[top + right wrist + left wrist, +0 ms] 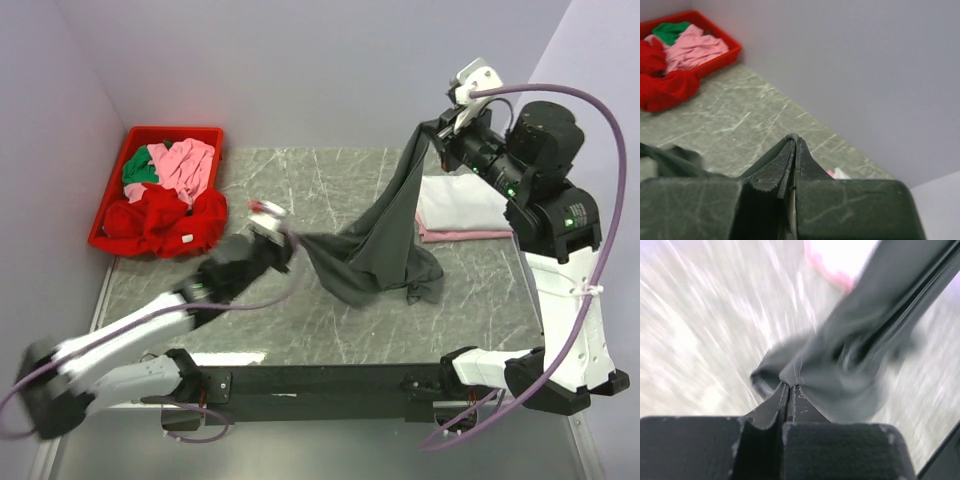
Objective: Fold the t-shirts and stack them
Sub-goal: Flatten the tshirt out
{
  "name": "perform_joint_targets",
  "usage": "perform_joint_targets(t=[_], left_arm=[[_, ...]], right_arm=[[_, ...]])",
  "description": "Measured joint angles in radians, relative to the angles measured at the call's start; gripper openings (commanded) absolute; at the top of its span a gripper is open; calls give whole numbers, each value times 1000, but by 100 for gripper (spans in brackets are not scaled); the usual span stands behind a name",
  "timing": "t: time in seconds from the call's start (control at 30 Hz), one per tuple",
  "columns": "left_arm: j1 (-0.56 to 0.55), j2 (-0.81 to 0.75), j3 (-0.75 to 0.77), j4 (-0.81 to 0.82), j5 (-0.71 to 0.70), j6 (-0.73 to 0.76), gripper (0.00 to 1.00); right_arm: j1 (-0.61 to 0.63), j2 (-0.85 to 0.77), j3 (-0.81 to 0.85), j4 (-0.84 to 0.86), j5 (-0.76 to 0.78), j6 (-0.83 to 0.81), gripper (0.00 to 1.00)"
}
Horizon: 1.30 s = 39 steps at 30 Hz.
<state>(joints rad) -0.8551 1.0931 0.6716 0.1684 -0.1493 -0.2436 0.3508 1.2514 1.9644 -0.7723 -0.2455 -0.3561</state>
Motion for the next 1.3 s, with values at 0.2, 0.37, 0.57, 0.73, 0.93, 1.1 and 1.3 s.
perform_joint_targets(t=[0.2,0.37,0.57,0.73,0.93,1.1,1.3], left_arm=[[0,-353,340,-140,-115,161,1],[0,-371,688,-211,-77,277,1],[0,-370,871,-232,74,340,1],[0,-369,893,-236,124,364,1],[0,-356,681,-162,45,389,1],[54,-161,425,-39,-8,352,0],[289,319,235,57,68,156,1]], right_arm=[[0,-8,150,-21,85,-48,0],[-8,-85,204,-5,145,-67,0],[-66,-179,286,-4,166,-72,0],[-77,-291,253,22,168,-79,0],[-80,-407,-122,128,201,-91,0],[-127,-389,-602,262,221,-98,0],[-246,-100,-896,420,150,-78,0]])
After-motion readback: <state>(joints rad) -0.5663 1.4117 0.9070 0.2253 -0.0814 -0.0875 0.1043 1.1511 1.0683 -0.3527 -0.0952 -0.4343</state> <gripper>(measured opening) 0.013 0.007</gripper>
